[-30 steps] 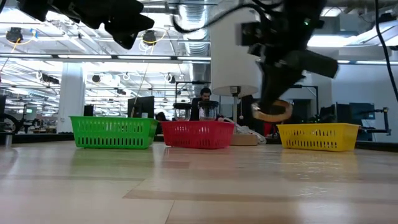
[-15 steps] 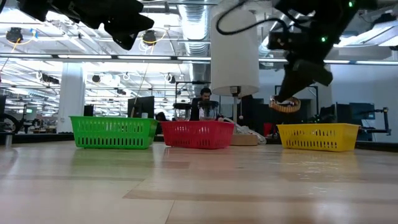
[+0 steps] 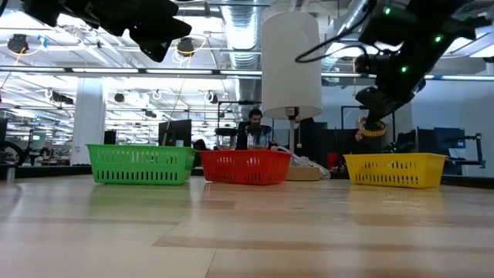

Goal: Pick & Place Office items
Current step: Put the gold watch into the yellow bin

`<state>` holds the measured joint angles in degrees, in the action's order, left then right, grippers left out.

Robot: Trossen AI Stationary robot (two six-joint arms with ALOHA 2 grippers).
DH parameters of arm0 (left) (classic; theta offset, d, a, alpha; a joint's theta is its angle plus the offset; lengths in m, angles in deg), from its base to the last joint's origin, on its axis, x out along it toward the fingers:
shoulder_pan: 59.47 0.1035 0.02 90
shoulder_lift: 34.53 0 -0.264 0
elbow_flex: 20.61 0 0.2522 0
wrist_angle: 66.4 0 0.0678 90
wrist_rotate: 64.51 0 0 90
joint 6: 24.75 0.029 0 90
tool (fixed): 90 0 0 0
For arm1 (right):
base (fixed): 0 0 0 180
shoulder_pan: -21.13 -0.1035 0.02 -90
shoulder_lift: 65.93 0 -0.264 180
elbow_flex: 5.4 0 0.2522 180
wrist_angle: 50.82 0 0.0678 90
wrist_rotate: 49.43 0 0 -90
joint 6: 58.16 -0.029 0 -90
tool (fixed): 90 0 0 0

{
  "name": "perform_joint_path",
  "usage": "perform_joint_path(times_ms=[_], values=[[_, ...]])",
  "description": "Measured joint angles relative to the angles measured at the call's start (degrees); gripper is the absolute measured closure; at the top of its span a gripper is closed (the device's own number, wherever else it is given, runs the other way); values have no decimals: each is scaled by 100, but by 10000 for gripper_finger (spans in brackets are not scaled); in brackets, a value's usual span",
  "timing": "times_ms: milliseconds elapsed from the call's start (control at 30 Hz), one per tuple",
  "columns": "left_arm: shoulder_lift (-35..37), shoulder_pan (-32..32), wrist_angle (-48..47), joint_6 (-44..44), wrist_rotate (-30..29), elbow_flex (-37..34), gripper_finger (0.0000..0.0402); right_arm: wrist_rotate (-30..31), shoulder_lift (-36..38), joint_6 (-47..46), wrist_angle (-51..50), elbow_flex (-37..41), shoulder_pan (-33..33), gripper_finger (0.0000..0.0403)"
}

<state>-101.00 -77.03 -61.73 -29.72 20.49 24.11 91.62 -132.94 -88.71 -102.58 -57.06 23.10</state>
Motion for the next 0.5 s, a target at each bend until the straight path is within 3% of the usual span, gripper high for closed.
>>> perform_joint_path(times_ms=[500], values=[[0, 0, 2, 0, 4, 0, 253, 3, -874, -36, 452, 285, 561, 394]])
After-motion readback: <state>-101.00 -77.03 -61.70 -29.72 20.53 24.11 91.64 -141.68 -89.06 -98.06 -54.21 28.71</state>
